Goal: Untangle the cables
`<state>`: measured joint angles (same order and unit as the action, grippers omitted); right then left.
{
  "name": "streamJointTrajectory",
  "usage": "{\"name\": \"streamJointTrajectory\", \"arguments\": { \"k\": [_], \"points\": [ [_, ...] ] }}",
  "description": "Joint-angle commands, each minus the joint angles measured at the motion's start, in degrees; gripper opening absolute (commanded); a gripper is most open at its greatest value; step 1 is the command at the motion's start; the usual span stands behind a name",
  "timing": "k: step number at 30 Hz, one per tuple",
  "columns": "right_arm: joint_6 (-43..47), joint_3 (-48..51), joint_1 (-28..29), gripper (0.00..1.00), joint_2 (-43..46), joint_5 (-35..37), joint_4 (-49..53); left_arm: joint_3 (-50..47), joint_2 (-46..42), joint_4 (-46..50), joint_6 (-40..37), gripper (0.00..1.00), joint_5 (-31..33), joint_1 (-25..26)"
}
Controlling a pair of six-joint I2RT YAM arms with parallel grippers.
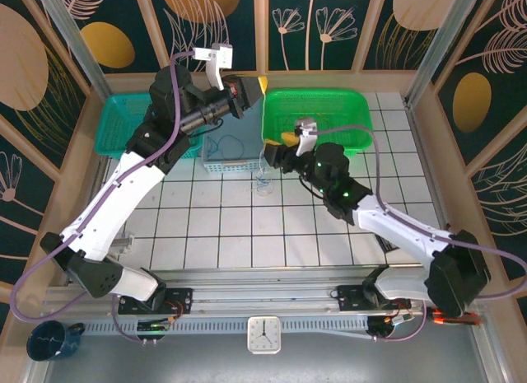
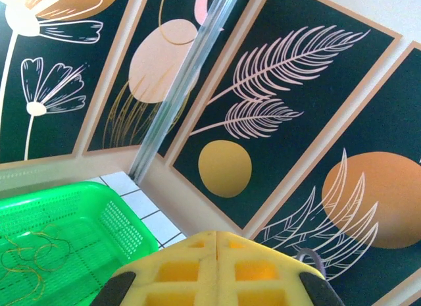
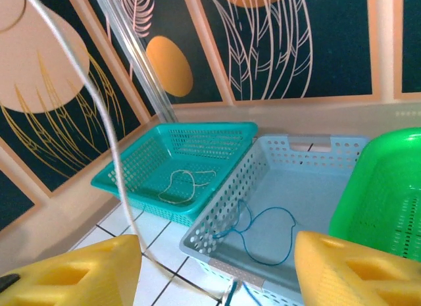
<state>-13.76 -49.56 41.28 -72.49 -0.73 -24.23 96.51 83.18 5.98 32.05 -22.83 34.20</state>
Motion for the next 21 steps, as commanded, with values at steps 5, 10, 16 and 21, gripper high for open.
{"name": "streamJointTrajectory", "arguments": {
  "k": [5, 10, 16, 21],
  "points": [
    [2.74, -5.56, -0.69, 0.6, -8.37, -0.15, -5.89, -0.79, -2.19, -3.56, 1.94, 0.0, -2.48, 0.06],
    [0.9, -4.55, -1.84, 0.41, -12.01, -1.15, -9.43, -0.62, -2.66, -4.51, 2.79, 0.0, -3.05, 0.0],
    [-1.23, -0.22, -1.88, 0.16, -14.52, -1.38, -12.58, 0.24, -3.11, -5.45, 3.42, 0.0, -2.77, 0.07],
    [-4.65, 5.88, -1.9, 0.13, -15.34, -0.5, -16.31, 2.5, -2.37, -5.21, 3.5, 0.0, -2.24, 0.08]
  ]
}}
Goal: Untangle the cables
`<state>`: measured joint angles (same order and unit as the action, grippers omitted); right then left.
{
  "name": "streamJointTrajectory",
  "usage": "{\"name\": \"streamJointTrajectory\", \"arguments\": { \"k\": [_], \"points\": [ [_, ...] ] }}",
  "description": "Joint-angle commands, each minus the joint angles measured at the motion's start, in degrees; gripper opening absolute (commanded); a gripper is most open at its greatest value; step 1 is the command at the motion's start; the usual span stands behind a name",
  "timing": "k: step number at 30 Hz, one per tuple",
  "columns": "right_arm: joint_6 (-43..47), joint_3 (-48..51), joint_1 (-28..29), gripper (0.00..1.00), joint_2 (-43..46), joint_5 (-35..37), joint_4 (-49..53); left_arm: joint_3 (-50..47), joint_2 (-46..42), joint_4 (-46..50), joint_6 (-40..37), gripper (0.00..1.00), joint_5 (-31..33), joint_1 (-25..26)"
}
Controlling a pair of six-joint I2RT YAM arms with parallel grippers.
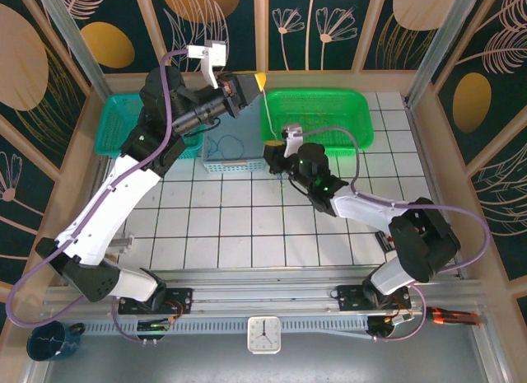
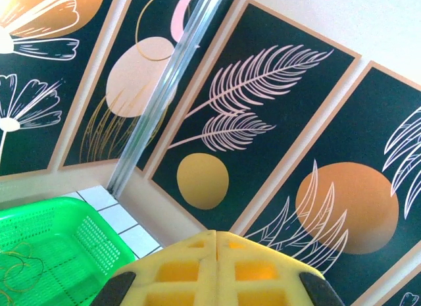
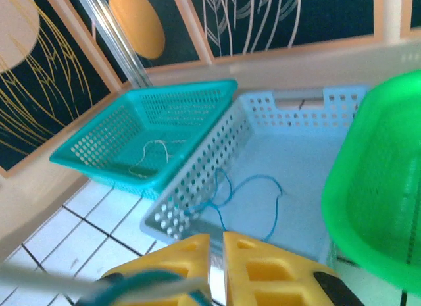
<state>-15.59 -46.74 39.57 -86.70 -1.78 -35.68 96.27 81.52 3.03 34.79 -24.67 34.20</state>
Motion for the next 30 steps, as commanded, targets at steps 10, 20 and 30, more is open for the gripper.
{"name": "streamJointTrajectory", "arguments": {
  "k": [10, 20, 30],
  "points": [
    [-9.63, 13.75, 0.24, 0.1, -4.88, 2.3, -11.9, 12.94, 2.29, 2.61, -2.73, 0.0, 1.93, 0.04],
    [-14.08, 18.12, 0.58, 0.08, -10.52, 2.48, -17.32, 23.75, 5.63, 8.04, -5.72, 0.0, 3.98, 0.08],
    [-17.15, 21.34, 0.76, 0.14, -14.83, 3.7, -20.78, 39.03, 10.67, 15.29, -10.46, 0.0, 8.47, -0.05]
  ]
}}
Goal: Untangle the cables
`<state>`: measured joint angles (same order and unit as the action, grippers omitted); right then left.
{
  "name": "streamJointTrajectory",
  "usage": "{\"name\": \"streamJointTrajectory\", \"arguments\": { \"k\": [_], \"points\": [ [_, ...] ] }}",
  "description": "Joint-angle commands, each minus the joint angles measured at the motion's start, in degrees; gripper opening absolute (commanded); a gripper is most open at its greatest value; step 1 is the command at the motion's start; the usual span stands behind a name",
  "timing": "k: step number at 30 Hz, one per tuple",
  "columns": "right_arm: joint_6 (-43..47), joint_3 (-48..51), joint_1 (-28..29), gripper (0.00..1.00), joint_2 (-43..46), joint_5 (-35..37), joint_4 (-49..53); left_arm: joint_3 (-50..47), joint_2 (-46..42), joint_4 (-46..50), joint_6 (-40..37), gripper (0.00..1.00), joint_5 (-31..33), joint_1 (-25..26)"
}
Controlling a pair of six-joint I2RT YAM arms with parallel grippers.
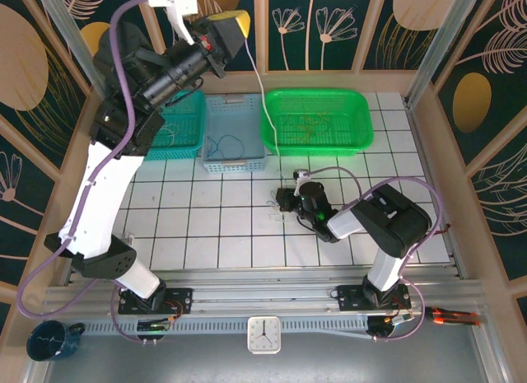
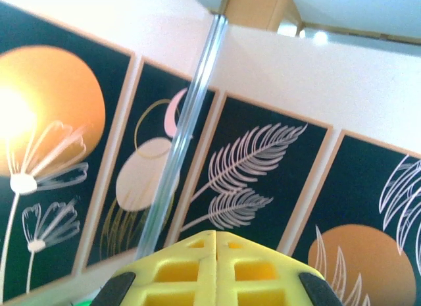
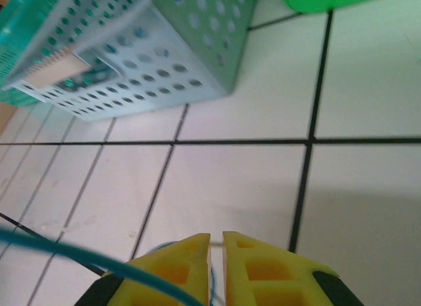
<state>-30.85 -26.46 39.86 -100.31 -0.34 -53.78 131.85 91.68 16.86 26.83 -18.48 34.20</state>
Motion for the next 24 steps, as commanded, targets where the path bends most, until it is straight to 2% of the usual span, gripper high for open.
{"name": "streamJointTrajectory", "arguments": {
  "k": [1, 13, 24],
  "points": [
    [-2.09, 1.3, 0.44, 0.14, -1.57, 2.3, -2.96, 4.43, 0.76, 1.71, -2.89, 0.0, 2.84, -0.02],
    [-3.49, 3.51, 0.4, 0.14, -2.37, 2.43, -4.6, 12.88, 3.06, 5.78, -8.96, 0.0, 10.09, -0.11],
    [-4.3, 4.69, 0.48, 0.14, -1.49, 3.67, -3.08, 22.15, 7.88, 8.84, -18.25, 0.0, 22.78, -0.96]
  ]
}}
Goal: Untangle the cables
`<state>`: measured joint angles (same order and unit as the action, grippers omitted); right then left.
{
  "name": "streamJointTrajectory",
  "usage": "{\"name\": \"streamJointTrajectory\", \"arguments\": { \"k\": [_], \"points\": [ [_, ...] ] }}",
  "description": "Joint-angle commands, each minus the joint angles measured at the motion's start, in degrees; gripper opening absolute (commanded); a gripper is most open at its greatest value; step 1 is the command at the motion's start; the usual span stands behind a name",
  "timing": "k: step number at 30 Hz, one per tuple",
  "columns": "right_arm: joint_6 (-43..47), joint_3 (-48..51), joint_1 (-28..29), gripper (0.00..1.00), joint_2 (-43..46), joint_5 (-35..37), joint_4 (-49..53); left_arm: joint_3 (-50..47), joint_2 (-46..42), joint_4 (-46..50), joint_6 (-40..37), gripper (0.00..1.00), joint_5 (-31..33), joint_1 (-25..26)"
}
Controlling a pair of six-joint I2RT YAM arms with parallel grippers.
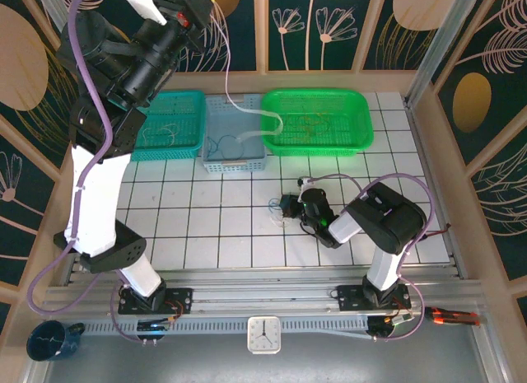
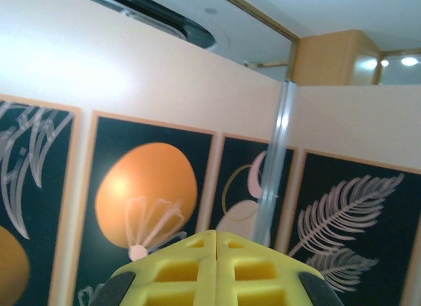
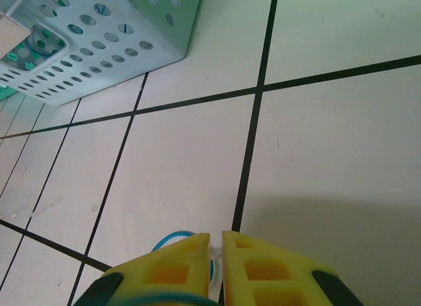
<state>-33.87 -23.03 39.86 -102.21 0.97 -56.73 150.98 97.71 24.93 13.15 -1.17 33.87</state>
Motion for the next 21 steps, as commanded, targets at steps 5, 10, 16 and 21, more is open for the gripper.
{"name": "streamJointTrajectory", "arguments": {
  "k": [5, 10, 16, 21],
  "points": [
    [-1.65, 1.93, 0.45, 0.13, 1.8, 2.29, 0.72, 5.89, 4.79, 0.0, -7.04, 0.0, 9.66, -3.74],
    [-1.07, 1.25, 0.41, 0.13, 3.31, 0.97, 2.22, 5.84, 7.02, -0.04, -9.2, 0.0, 13.84, -6.89],
    [-0.24, -0.15, 0.45, 0.14, 5.57, 0.2, 4.47, 2.58, 8.97, -0.31, -11.12, 0.0, 17.83, -10.35],
    [0.7, -1.51, 0.65, 0.21, 8.7, -2.27, 7.15, -1.22, 10.46, -0.93, -9.94, 0.0, 18.29, -14.69]
  ]
}}
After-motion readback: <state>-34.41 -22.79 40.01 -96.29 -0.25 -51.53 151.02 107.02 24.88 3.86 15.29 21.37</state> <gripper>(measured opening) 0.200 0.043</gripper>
